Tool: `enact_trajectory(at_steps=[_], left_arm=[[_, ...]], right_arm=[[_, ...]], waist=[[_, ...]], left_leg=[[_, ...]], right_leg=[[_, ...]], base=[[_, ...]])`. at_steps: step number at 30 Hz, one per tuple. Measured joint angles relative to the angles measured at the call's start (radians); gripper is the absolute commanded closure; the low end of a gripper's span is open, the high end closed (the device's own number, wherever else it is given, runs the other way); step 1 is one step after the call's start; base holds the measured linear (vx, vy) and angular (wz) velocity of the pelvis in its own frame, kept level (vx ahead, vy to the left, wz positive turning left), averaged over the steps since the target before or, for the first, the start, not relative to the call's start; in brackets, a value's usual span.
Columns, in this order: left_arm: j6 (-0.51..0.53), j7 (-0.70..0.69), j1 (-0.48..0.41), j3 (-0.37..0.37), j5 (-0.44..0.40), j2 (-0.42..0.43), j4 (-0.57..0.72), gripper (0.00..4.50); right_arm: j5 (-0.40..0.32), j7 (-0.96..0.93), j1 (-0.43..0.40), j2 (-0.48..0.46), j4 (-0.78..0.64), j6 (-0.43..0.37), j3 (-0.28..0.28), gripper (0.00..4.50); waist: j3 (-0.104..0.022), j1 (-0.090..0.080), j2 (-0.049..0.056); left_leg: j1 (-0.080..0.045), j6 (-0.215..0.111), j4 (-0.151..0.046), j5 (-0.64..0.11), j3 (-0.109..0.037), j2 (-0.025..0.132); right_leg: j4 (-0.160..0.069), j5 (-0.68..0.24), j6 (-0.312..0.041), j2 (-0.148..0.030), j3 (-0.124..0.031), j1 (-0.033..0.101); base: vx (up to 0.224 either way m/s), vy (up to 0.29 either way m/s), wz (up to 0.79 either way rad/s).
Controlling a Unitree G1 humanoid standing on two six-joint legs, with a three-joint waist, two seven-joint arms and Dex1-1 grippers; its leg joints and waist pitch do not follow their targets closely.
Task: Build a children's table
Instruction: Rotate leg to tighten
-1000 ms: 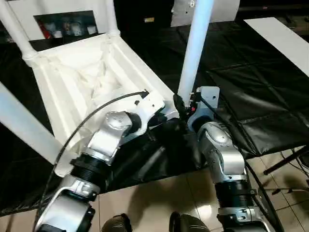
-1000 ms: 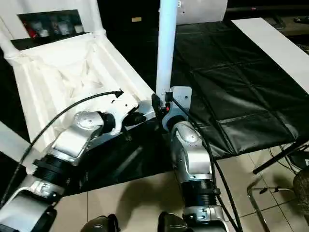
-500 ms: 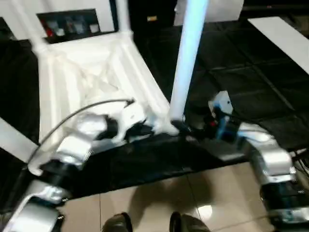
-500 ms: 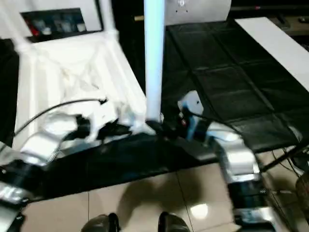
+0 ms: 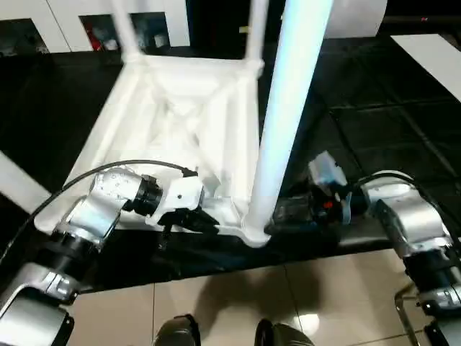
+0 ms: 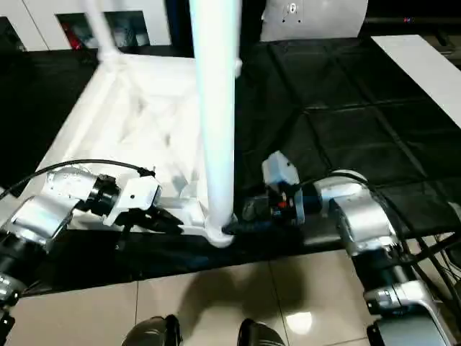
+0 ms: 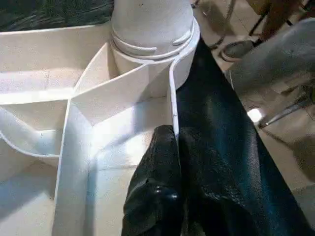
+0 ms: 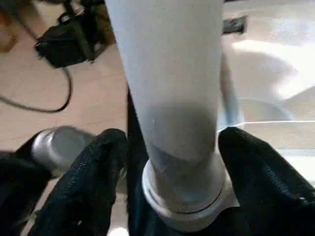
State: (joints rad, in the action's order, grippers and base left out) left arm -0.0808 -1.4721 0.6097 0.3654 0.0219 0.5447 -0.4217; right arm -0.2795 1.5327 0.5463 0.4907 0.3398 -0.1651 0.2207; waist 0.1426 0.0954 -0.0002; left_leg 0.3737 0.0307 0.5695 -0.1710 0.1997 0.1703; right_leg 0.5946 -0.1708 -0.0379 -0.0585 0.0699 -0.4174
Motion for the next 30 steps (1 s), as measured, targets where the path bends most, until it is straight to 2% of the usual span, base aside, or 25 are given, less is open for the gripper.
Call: enact_trajectory(at_steps=[8, 10, 12, 17, 20, 25, 30], left_arm=[[-0.035, -0.028, 0.026, 0.014, -0.003, -0.006, -0.039, 4.50], [-0.042, -0.031, 0.030, 0.016, -0.003, -0.007, -0.046, 4.50], [-0.055, -0.033, 0.033, 0.016, -0.002, -0.009, -0.056, 4.50], [-0.059, -0.037, 0.037, 0.017, -0.002, -0.012, -0.065, 4.50], [-0.043, -0.036, 0.036, 0.013, 0.000, -0.014, -0.064, 4.50], [0.078, 0.009, 0.009, -0.013, 0.004, -0.028, -0.012, 4.50], [0.193, 0.105, -0.027, -0.043, -0.005, -0.052, 0.047, 4.50]], right_arm=[[0.005, 0.040, 0.034, -0.003, 0.063, 0.045, 0.014, 1.99], [0.007, 0.040, 0.038, -0.003, 0.067, 0.047, 0.015, 2.07], [0.006, 0.040, 0.041, -0.002, 0.072, 0.048, 0.019, 2.37], [-0.006, 0.040, 0.038, 0.009, 0.070, 0.038, 0.023, 2.60], [-0.024, 0.038, 0.009, 0.014, 0.044, -0.002, 0.003, 2.66], [-0.072, -0.053, -0.092, 0.006, -0.062, -0.130, -0.060, 3.11], [-0.108, -0.193, -0.183, -0.013, -0.144, -0.200, -0.122, 3.46]], waist=[[0.000, 0.001, -0.002], [0.000, 0.002, -0.002], [0.000, 0.002, -0.002], [0.000, 0.005, -0.002], [0.000, 0.007, -0.001], [-0.001, 0.010, 0.000], [-0.002, 0.004, 0.001]], left_leg=[[0.000, 0.000, 0.000, 0.000, 0.000, 0.000], [0.000, 0.000, 0.000, 0.000, 0.000, 0.000], [0.000, 0.000, 0.000, 0.000, 0.000, 0.000], [0.000, 0.000, 0.000, 0.000, 0.000, 0.000], [-0.001, 0.000, 0.000, 0.000, 0.000, 0.000], [-0.004, 0.001, 0.000, -0.001, 0.000, 0.000], [-0.010, 0.005, 0.001, -0.001, 0.000, 0.000]], right_leg=[[0.000, 0.000, 0.000, 0.000, 0.000, 0.000], [0.000, 0.000, 0.000, 0.000, 0.000, 0.000], [0.000, 0.000, 0.000, 0.000, 0.000, 0.000], [0.000, 0.000, 0.000, 0.000, 0.000, 0.000], [0.000, 0.000, 0.000, 0.000, 0.000, 0.001], [0.001, 0.000, -0.001, 0.000, 0.000, 0.003], [0.000, -0.003, 0.006, 0.000, 0.000, 0.010]], base=[[0.000, 0.000, 0.00], [0.000, 0.000, 0.00], [0.000, 0.000, 0.00], [0.000, 0.000, 0.00], [0.000, 0.000, 0.00], [0.000, 0.000, 0.00], [0.000, 0.000, 0.00]])
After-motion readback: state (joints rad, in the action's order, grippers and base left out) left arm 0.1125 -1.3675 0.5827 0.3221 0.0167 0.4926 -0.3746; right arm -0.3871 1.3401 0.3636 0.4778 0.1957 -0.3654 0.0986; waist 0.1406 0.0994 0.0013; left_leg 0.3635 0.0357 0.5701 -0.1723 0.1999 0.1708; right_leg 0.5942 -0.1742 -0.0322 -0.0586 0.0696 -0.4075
